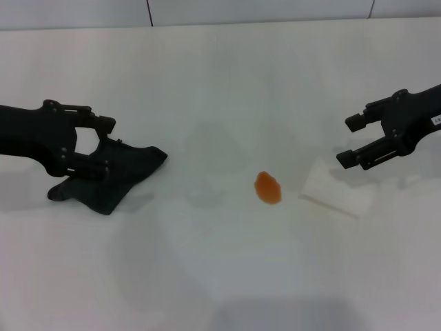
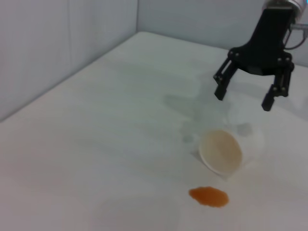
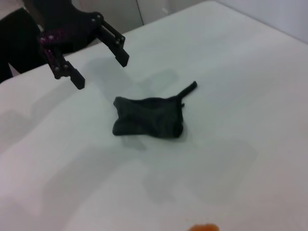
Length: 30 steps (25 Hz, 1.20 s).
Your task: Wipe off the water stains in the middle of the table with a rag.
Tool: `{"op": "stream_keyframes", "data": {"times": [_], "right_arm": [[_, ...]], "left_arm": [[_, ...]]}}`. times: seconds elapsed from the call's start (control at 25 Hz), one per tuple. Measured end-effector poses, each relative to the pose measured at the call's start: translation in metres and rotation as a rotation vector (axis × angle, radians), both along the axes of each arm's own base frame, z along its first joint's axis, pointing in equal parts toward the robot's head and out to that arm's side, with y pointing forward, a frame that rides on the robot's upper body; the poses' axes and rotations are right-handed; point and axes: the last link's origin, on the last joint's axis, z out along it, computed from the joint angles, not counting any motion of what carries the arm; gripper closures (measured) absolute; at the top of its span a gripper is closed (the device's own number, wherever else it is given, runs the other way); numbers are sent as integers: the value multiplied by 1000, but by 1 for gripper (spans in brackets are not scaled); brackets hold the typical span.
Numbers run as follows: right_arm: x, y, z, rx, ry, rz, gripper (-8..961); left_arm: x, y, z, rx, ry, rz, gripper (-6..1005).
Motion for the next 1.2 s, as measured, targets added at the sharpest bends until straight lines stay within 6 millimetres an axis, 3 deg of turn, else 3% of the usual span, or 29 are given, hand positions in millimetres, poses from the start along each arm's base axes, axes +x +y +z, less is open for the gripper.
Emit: {"op": "stream_keyframes", "data": {"times": [0.44,0.92,1.2], "right_arm": [[-25,9,1,-98,-188,-69,100],[-61,22,-33,-169,-466,-144,102],[-64,19,-54,-192,-549,-168,103]], "left_arm": [[8,4,1,-36,50,-18,161],[16,7,-4,-50,60,-37,164],[27,11,-12,-68,68,-64,165]]}}
